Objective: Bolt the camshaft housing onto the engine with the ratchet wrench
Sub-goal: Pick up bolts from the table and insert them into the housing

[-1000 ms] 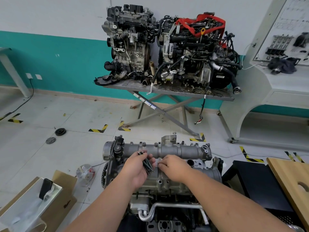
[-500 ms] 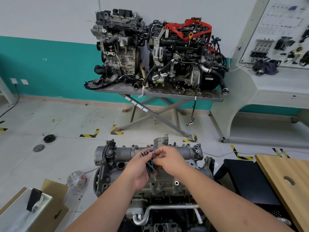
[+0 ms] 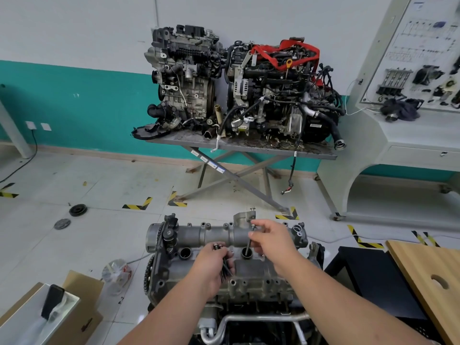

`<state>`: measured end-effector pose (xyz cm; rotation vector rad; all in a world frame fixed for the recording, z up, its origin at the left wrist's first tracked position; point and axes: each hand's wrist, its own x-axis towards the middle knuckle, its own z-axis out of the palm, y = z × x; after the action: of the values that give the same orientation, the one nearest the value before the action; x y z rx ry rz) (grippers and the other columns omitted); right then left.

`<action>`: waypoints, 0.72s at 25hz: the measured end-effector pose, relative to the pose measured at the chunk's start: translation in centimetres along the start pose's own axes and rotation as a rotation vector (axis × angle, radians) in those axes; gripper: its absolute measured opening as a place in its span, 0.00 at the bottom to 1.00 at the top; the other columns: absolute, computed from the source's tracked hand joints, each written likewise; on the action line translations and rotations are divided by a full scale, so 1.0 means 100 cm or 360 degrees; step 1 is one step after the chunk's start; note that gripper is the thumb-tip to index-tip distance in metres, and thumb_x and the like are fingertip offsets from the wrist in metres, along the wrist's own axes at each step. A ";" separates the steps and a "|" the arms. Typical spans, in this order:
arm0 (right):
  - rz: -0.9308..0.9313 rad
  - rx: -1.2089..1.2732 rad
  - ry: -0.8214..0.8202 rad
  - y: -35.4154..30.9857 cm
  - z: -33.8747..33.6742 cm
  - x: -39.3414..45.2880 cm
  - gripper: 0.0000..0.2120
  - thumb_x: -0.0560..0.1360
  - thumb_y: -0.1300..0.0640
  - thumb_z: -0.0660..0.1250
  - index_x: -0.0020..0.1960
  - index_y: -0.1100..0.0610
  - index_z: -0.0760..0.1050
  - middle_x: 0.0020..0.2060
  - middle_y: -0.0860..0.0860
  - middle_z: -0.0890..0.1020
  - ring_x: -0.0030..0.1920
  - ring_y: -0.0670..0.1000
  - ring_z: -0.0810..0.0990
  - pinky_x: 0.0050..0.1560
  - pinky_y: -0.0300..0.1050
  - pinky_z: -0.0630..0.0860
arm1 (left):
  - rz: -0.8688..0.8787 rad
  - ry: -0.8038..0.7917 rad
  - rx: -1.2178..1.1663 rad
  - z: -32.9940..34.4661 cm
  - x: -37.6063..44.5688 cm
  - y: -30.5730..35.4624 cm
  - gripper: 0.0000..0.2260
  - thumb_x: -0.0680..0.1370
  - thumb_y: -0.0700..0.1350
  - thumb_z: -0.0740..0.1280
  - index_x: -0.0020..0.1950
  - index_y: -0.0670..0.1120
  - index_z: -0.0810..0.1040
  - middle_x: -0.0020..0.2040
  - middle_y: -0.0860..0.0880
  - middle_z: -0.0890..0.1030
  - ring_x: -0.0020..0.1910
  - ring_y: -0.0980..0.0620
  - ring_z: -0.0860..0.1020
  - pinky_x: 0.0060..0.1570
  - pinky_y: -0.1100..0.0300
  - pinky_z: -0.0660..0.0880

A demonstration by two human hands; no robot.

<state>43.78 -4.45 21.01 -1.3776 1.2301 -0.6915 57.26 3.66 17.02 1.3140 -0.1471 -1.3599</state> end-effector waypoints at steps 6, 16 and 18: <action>-0.0037 0.0003 0.0309 0.030 -0.045 -0.006 0.12 0.77 0.65 0.69 0.57 0.52 0.78 0.42 0.53 0.83 0.38 0.49 0.84 0.42 0.43 0.82 | -0.0004 0.0072 0.0150 0.009 0.006 -0.007 0.06 0.84 0.37 0.57 0.56 0.43 0.73 0.33 0.46 0.75 0.25 0.52 0.71 0.25 0.59 0.71; -0.0232 -0.0228 0.0595 0.081 -0.096 -0.036 0.11 0.76 0.60 0.70 0.51 0.44 0.79 0.38 0.41 0.82 0.33 0.41 0.79 0.35 0.34 0.76 | -0.0019 0.0071 0.0185 0.024 0.014 -0.012 0.04 0.84 0.38 0.59 0.54 0.43 0.73 0.33 0.46 0.77 0.26 0.52 0.74 0.27 0.60 0.73; -0.0173 -0.0125 0.0717 0.085 -0.109 -0.035 0.10 0.77 0.62 0.70 0.54 0.49 0.80 0.39 0.45 0.82 0.36 0.43 0.80 0.41 0.41 0.79 | -0.0019 0.0069 0.0201 0.025 0.014 -0.011 0.04 0.83 0.38 0.59 0.53 0.43 0.73 0.33 0.46 0.77 0.26 0.53 0.74 0.26 0.60 0.73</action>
<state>30.43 -3.61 16.11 -1.4049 1.5531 -1.0812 55.17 1.52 16.29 1.4508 -0.1987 -1.3494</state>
